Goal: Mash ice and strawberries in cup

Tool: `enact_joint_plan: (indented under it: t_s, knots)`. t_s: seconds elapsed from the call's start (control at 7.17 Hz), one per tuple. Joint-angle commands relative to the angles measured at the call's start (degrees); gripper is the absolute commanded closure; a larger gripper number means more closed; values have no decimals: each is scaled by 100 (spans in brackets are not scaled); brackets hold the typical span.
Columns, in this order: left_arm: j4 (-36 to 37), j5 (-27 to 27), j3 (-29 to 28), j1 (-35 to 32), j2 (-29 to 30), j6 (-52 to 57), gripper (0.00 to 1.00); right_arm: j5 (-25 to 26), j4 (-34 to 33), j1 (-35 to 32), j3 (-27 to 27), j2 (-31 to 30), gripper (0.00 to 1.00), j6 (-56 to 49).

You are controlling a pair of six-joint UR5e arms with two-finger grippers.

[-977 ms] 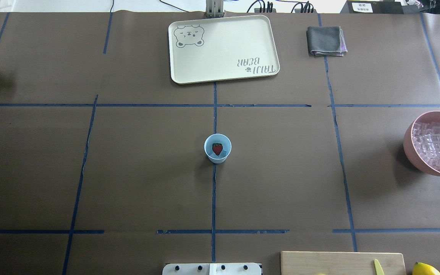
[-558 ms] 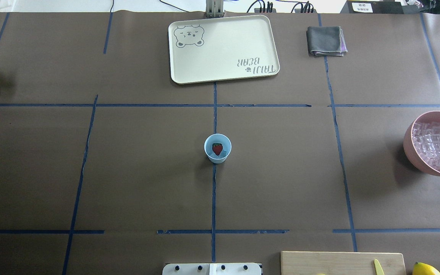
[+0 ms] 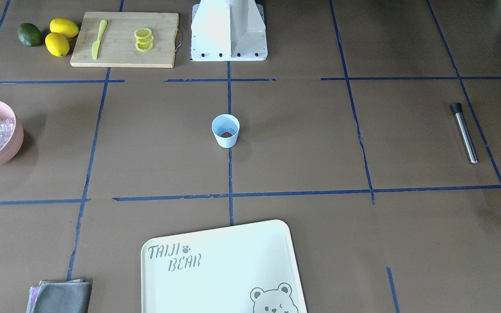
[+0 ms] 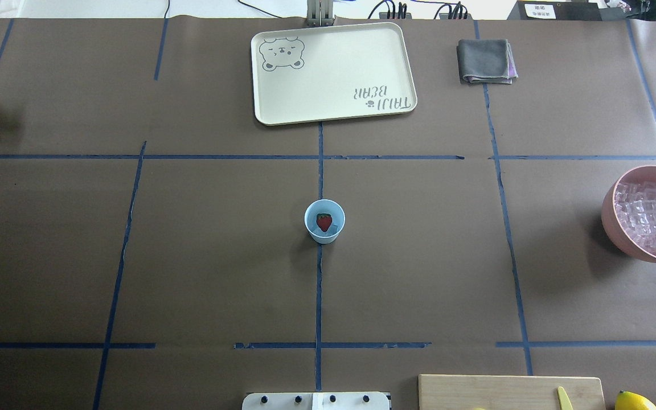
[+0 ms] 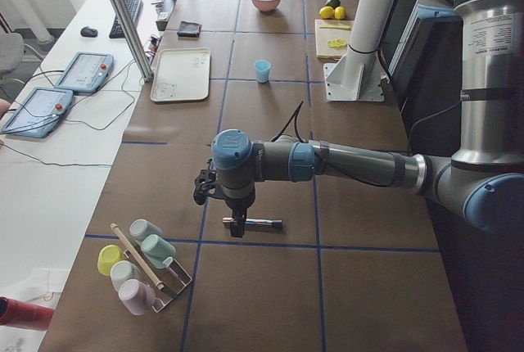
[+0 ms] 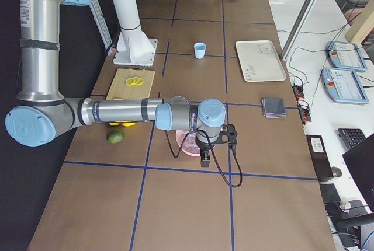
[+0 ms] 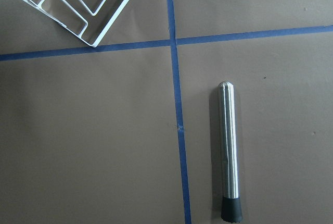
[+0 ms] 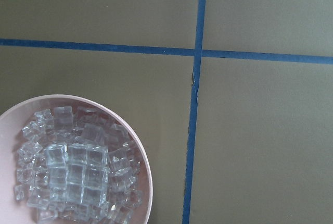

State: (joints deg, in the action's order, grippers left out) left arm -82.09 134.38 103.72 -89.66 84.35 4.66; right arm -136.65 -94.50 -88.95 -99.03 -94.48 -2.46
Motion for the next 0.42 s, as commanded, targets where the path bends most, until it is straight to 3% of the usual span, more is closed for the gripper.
enact_joint_plan:
  t_s: [0.0,0.28]
  knots:
    - [0,0,8,18,-6,0,0,-11,-7,1,15,0,0,0]
    - [0,9,26,18,11,0,0,-11,-7,1,59,0,0,0]
